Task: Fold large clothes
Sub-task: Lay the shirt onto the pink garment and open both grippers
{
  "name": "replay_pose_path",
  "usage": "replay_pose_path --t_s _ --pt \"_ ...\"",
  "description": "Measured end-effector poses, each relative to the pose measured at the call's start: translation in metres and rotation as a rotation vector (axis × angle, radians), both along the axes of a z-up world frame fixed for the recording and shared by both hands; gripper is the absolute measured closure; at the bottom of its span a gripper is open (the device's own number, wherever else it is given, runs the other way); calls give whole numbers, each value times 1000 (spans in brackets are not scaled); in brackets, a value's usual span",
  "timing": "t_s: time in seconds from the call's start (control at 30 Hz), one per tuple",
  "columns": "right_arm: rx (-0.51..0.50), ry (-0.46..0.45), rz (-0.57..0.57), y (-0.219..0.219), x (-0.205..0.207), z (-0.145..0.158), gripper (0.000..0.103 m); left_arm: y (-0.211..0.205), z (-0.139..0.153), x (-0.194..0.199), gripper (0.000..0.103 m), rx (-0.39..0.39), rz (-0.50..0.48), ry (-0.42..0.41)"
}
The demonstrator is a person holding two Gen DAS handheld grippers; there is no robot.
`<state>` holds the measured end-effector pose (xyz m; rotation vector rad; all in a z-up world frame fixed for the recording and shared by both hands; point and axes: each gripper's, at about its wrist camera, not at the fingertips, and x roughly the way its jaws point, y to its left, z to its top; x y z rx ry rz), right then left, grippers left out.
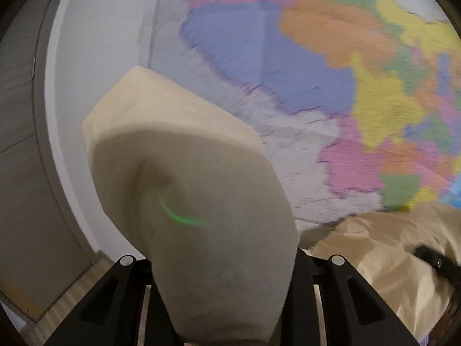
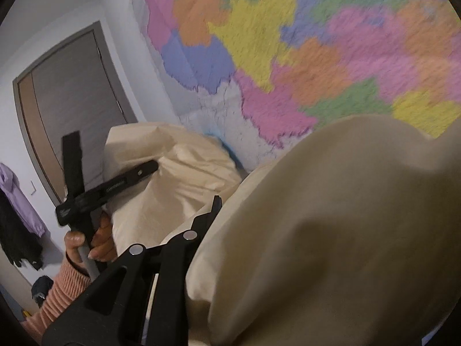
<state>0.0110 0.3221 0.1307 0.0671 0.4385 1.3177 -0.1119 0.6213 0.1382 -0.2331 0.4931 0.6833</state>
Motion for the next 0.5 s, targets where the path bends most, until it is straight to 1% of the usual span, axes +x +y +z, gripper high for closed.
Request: replay_pose_path --t_s 0.07,0.1,0.13,0.17,0.2,0.23,0.27,0.3,0.33,0.4,0.5 --pt "-35 -9 -2 14 0 -20 87 15 -21 0 79 -2 36 31" --pt "-55 8 6 19 2 -35 87 21 -31 1 79 -10 51 45" --pt "-75 33 14 24 4 -48 86 29 -51 4 79 -11 69 84" --pt "-108 80 25 29 9 -72 86 35 -67 6 79 -18 85 121" --pt "-125 106 28 30 11 -83 84 44 -90 6 79 -56 107 161" --pt "-164 143 31 31 14 -103 82 49 -102 6 79 -76 118 182" --pt "-190 153 37 31 14 -116 80 54 -117 3 79 -95 144 209" --pt "-215 154 43 29 11 -126 77 56 -124 0 78 -106 154 217" --pt "-227 151 53 26 9 -131 73 56 -131 -7 77 -115 157 211" --pt "-244 151 66 17 6 -136 67 56 -135 -13 74 -111 156 215" --pt "-229 214 96 0 7 -138 52 55 -138 -17 72 -105 150 234"
